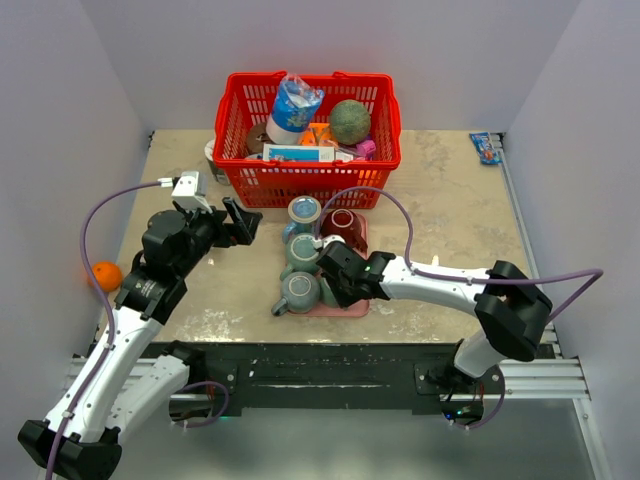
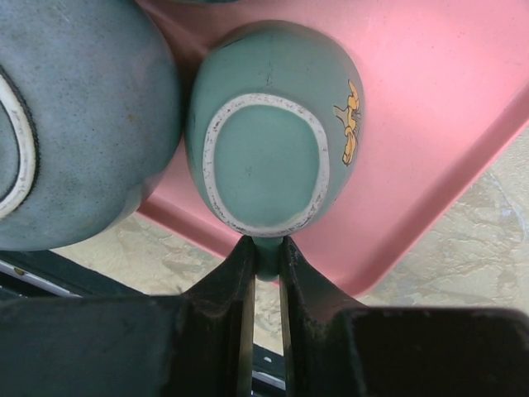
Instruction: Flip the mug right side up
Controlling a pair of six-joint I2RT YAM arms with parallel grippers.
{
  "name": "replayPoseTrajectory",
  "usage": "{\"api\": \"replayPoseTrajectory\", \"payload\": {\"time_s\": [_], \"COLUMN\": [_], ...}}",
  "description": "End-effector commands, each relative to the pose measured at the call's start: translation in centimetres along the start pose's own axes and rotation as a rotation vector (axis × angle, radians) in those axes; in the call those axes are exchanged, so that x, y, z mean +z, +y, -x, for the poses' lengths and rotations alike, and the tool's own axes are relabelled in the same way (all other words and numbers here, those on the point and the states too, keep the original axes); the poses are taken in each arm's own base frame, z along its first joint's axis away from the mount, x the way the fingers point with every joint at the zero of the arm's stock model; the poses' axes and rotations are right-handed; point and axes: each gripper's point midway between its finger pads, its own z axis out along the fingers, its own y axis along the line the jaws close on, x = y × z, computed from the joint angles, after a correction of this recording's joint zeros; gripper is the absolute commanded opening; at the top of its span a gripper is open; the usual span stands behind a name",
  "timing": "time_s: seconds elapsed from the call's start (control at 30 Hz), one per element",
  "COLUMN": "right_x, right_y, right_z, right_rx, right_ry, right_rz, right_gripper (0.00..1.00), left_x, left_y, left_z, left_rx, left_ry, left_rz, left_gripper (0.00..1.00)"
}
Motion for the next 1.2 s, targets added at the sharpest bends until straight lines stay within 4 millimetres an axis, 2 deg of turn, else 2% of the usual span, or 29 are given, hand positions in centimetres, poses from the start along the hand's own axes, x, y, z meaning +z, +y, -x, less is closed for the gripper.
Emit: {"api": "replayPoseTrajectory", "payload": {"time_s": [0.0,0.17,0.2,0.4,0.5,0.57,0.7,0.83,0.87,1.0,1.17], "right_x": [-1.3,-4.2,-5.4,-9.8,-12.7,-15.1,-18.5,-21.4,-22.7,-26.1,-29.2], "right_y": [0.2,0.5,0.8,0.8,1.0,1.4,2.2,2.7,2.9,3.8,4.0], "right_z": [1.4,2.9,3.6,6.0,8.2,10.0,12.4,14.4,15.3,17.2,18.9], "right_rx": [-0.002,0.034,0.054,0.143,0.198,0.230,0.286,0.337,0.350,0.383,0.391], "right_ry": [-0.045,-0.103,-0.136,-0.243,-0.342,-0.424,-0.526,-0.619,-0.665,-0.775,-0.898], "right_rz": [0.007,0.046,0.067,0.120,0.186,0.241,0.332,0.402,0.434,0.550,0.622], "right_gripper": [0.00,0.00,0.00,0.00,0.00,0.00,0.00,0.00,0.00,0.00,0.00], "left_x": [0.0,0.1,0.1,0.4,0.6,0.6,0.6,-0.3,-0.5,-1.4,-2.9], "left_y": [-0.7,-1.0,-1.0,-2.0,-2.6,-3.4,-4.5,-6.9,-7.4,-9.0,-10.8], "left_z": [1.1,0.8,0.7,0.4,0.1,0.1,0.1,0.4,0.4,0.1,0.2], "left_rx": [0.015,0.004,0.001,-0.034,-0.055,-0.068,-0.095,-0.099,-0.113,-0.148,-0.202], "left_ry": [-0.044,-0.035,-0.033,-0.031,-0.021,-0.020,-0.018,-0.033,-0.031,-0.050,-0.058], "left_rz": [-0.034,-0.048,-0.051,-0.107,-0.146,-0.185,-0.249,-0.394,-0.423,-0.545,-0.672], "left_gripper": [0.98,0.98,0.98,0.98,0.98,0.98,0.97,0.96,0.96,0.98,0.99]}}
